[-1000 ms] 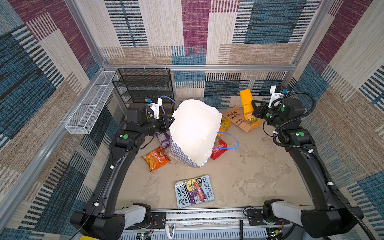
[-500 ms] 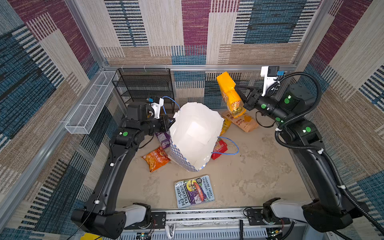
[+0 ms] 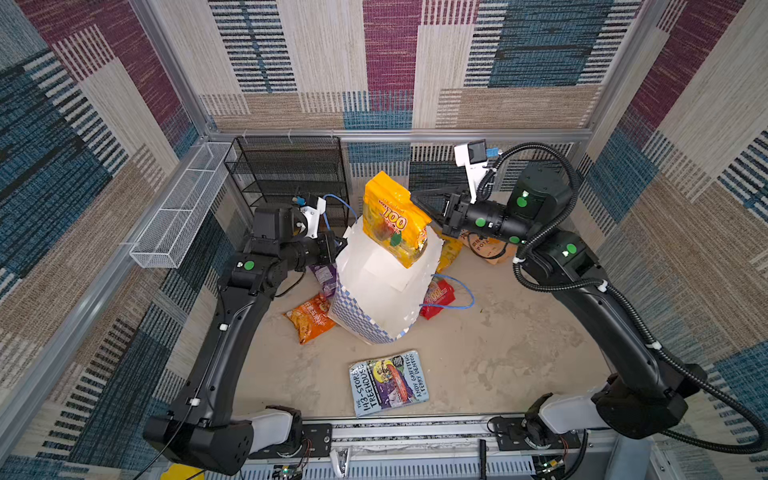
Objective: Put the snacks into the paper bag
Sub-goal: 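Carry the mango bag over the paper bag and drop it inside with the right gripper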
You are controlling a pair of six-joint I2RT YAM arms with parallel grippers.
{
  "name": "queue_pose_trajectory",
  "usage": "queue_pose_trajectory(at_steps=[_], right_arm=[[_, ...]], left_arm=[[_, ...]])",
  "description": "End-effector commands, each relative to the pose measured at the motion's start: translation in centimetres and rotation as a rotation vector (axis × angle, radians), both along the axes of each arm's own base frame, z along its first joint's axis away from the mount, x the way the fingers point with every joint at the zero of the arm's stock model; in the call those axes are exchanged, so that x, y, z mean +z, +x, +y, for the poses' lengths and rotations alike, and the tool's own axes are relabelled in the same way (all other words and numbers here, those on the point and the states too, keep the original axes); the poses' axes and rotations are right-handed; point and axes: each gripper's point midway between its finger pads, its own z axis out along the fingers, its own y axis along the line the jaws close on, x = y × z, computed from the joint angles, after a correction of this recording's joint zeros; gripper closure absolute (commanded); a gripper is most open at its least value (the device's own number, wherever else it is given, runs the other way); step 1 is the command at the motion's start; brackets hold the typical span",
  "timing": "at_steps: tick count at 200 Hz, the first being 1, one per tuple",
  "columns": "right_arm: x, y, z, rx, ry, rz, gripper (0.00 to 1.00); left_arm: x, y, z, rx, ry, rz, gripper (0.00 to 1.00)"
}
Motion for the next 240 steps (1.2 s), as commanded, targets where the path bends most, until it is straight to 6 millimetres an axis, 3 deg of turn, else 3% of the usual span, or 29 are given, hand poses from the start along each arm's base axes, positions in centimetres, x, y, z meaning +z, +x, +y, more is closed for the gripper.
queue_pose_trajectory(at_steps=[1, 55, 63, 101, 131, 134, 142, 157, 176, 191, 208, 229, 240], right_arm=[[-1.0, 0.4, 0.8, 0.027, -0.006, -0.032, 1.0], [-8.4, 2.6, 2.2, 0.017, -0.135, 0.018, 1.0], [-10.3, 3.1, 2.3, 0.011, -0.158, 0.035, 1.0], [-14.4, 5.6, 3.2, -0.033, -0.233, 0.059, 1.0], [-15.1, 6.5, 4.1, -0.017, -0.253, 0.099, 1.0], [-13.9, 6.5, 4.1, -0.018, -0.237, 0.08, 1.0], [-12.9, 6.5, 3.9, -0.03, -0.224, 0.072, 1.0], [-11.8, 7.1, 2.9, -0.112, -0.226, 0.086, 0.87], [-12.2, 8.4, 0.2, -0.286, -0.276, 0.156, 0.41], [-13.8, 8.3, -1.5, -0.362, -0.327, 0.22, 0.29], [-16.0, 6.5, -2.1, -0.357, -0.375, 0.283, 0.17], [-20.1, 3.6, -1.3, -0.313, -0.448, 0.369, 0.04], [-22.1, 1.7, -0.3, -0.27, -0.479, 0.405, 0.02]], left_arm=[[0.7, 0.0, 0.2, -0.008, 0.012, -0.036, 1.0], [0.6, 0.3, 0.4, -0.013, -0.014, -0.02, 1.0], [0.7, 0.2, 0.3, -0.018, -0.022, -0.016, 1.0], [1.0, 0.0, 0.8, -0.016, -0.056, -0.005, 1.0], [0.1, 0.9, 1.8, 0.032, -0.048, 0.029, 1.0], [-0.1, 1.0, 1.9, 0.036, -0.046, 0.035, 1.0], [-0.5, 1.3, 1.9, 0.038, -0.047, 0.052, 1.0], [-1.0, 1.6, 1.8, 0.032, -0.055, 0.075, 1.0], [-1.5, 1.9, 1.8, 0.034, -0.056, 0.092, 1.0], [-1.6, 1.9, 1.8, 0.039, -0.053, 0.092, 1.0], [-1.6, 2.1, 2.0, 0.049, -0.048, 0.092, 1.0], [-1.8, 2.3, 2.2, 0.057, -0.049, 0.098, 1.0], [-1.9, 2.3, 2.3, 0.062, -0.046, 0.102, 1.0]])
